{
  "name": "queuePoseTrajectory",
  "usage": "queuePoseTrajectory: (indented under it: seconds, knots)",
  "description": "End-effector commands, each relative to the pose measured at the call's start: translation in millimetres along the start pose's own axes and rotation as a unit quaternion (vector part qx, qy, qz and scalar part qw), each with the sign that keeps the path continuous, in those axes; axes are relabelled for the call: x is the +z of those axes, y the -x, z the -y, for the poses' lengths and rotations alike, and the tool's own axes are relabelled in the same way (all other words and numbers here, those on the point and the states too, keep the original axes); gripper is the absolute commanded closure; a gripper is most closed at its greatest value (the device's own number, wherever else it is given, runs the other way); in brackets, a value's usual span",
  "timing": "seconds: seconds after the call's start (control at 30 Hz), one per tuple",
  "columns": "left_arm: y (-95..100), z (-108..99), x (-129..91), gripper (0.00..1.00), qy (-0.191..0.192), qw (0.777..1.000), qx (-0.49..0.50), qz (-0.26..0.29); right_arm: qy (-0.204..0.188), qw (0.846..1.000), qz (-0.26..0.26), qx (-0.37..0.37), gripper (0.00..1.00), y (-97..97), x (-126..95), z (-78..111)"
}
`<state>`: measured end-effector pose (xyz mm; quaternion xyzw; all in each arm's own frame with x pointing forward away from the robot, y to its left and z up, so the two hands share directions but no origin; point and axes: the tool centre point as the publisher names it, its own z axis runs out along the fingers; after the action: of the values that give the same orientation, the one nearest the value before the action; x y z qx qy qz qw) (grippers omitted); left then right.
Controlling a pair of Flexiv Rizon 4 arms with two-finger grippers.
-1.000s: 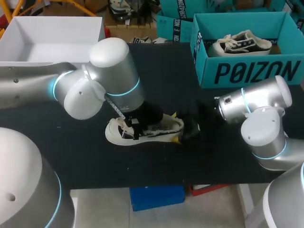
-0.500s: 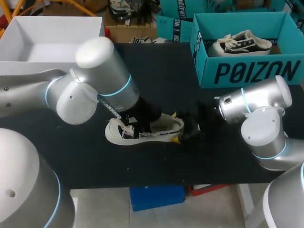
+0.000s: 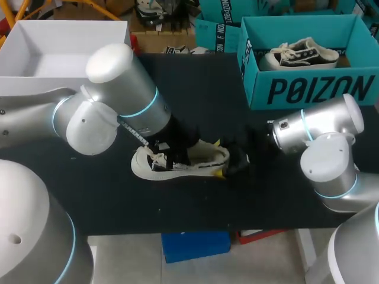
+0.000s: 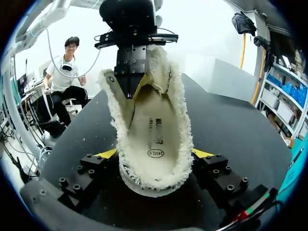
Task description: Take the shoe out of the shoebox, open the shoe tongue, remove and reinsert the insole, then place the shoe into the shoebox
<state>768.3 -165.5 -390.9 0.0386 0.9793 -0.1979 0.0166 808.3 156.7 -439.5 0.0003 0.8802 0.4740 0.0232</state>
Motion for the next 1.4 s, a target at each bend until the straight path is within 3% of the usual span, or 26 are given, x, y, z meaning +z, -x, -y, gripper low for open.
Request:
queuePoseTrajectory:
  seconds: [0.03,0.57,0.83,0.87,0.93,1.03,1.1,1.4]
  knots:
    - [-1.7,-0.8,-7.7,1.0,-0.007,1.0,0.002,0.002,-0.001,1.0,0.0,0.001,1.0,1.0,2.5,3.4]
    - [0.4,5.8,-28.7,1.0,-0.013,1.0,0.008,0.013,-0.001,1.0,0.0,0.001,1.0,1.0,2.5,3.4]
    - [-1.4,5.1,-17.4,1.0,0.007,1.0,0.009,-0.007,-0.001,1.0,0.0,0.001,1.0,1.0,2.5,3.4]
    - [-1.3,5.5,-15.5,0.87,0.009,1.0,0.01,-0.008,-0.001,1.0,0.0,0.001,1.0,1.0,2.5,3.4]
    - [-0.7,6.2,-13.6,0.3,0.011,1.0,0.01,-0.013,-0.001,1.0,0.0,0.001,1.0,1.0,2.5,3.4]
    - [1.3,8.3,-13.5,0.29,0.011,1.0,0.01,-0.017,-0.001,1.0,0.0,0.001,1.0,1.0,2.5,3.4]
    - [3.1,11.3,-14.9,0.0,0.011,1.0,0.009,-0.021,-0.001,1.0,0.0,0.001,1.0,1.0,2.5,3.4]
    - [10.0,39.3,-42.3,0.0,0.011,0.999,0.028,-0.035,-0.001,1.0,0.0,0.001,1.0,1.0,2.5,3.4]
